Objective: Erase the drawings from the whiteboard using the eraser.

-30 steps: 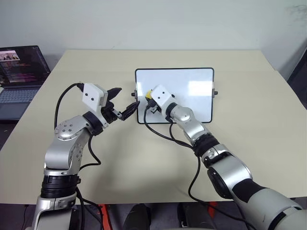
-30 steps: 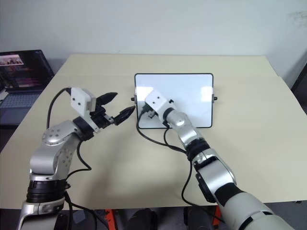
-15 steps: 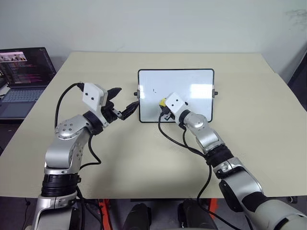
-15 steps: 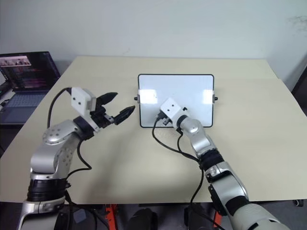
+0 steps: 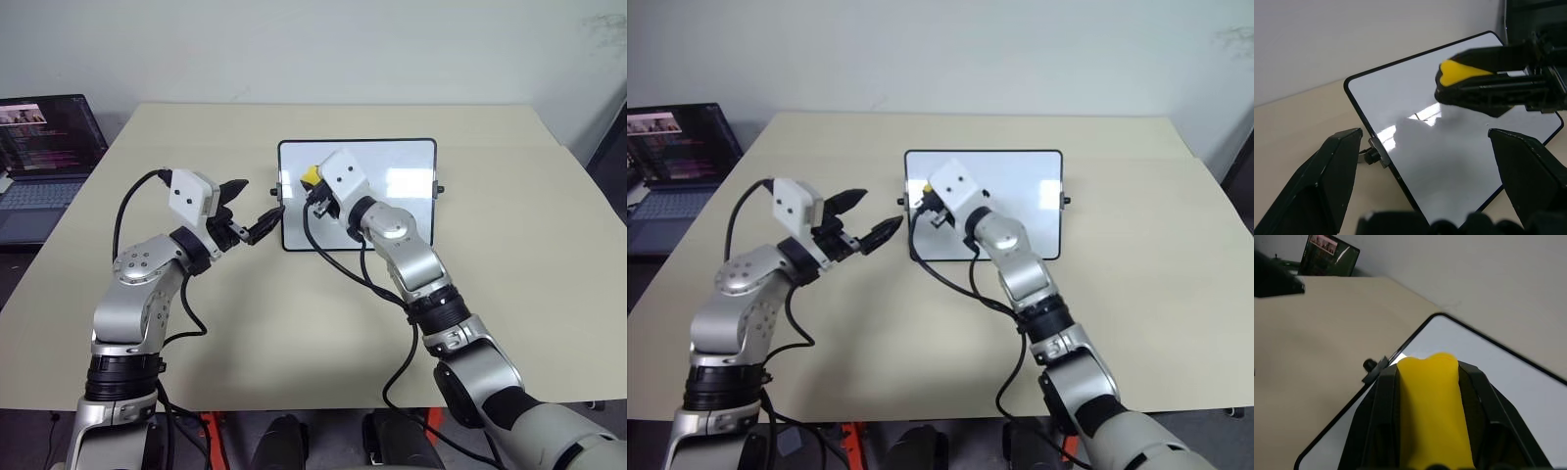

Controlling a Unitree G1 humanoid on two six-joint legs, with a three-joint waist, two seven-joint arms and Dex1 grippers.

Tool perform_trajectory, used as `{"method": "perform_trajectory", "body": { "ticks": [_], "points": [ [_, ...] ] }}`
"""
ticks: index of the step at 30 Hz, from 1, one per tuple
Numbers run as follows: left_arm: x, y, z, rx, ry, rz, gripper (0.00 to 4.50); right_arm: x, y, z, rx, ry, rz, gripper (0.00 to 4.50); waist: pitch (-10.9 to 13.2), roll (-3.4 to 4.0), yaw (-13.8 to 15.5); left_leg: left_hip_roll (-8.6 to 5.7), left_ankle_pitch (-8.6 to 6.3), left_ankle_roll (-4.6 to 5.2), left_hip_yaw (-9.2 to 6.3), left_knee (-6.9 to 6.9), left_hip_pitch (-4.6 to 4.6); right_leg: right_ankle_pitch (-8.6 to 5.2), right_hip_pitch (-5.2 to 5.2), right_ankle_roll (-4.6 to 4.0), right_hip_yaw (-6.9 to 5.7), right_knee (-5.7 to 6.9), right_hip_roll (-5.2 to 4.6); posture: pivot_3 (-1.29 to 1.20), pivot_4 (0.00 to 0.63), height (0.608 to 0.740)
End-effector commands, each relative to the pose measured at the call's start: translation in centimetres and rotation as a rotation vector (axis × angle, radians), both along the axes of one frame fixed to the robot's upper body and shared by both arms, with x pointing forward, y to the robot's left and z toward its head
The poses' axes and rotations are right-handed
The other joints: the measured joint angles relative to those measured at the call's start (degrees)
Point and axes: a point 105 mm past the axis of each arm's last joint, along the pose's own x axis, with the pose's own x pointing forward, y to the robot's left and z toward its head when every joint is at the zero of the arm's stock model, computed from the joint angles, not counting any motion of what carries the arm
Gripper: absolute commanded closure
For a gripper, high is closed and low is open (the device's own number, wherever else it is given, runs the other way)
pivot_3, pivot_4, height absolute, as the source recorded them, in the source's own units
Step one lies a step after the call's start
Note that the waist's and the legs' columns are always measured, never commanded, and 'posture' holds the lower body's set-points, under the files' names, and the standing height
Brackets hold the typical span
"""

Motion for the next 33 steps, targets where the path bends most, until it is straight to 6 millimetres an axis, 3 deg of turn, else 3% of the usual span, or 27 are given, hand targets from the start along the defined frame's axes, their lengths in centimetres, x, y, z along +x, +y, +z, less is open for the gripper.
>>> {"method": "perform_trajectory", "body": {
  "ticks": [1,5,11,20,33],
  "points": [
    [-0.5,-0.6,1.2,-0.007,-0.050,-0.024,0.00,0.2,1.1,1.8,0.027,-0.063,0.022,3.21,0.00,0.00,-0.02,0.00,0.00,0.00,0.00,-0.01,0.00,0.00,0.00,0.00,0.00,0.00,0.00,0.00,0.150,0.740],
    [-0.5,-0.6,1.3,-0.006,-0.050,-0.025,0.00,1.1,2.0,2.1,-0.003,-0.102,0.036,3.21,0.00,0.00,-0.11,0.00,0.00,0.00,0.03,-0.01,-0.02,0.00,-0.01,0.00,0.02,-0.02,0.00,0.00,0.150,0.740],
    [-0.8,-0.7,1.2,-0.009,-0.048,-0.022,0.00,1.9,2.5,-0.7,-0.097,-0.108,0.045,3.21,0.00,0.00,-0.43,0.00,0.00,0.00,0.04,-0.04,-0.03,0.00,-0.01,0.00,0.02,-0.09,-0.01,0.00,0.150,0.740],
    [-1.1,-0.7,1.2,-0.011,-0.047,-0.014,0.00,2.5,1.9,-2.7,-0.155,-0.095,0.034,3.21,0.01,0.01,-0.76,0.01,0.00,-0.01,0.05,-0.04,-0.04,0.00,-0.01,0.00,0.03,-0.08,-0.01,0.00,0.150,0.740],
    [-0.8,-1.0,1.4,-0.015,-0.051,-0.022,0.00,3.6,1.5,-1.0,-0.161,-0.119,-0.018,3.21,0.01,0.01,-1.06,0.01,0.00,-0.01,0.05,-0.05,-0.04,0.00,-0.01,0.00,0.03,-0.08,-0.01,0.00,0.150,0.740]
  ]
}}
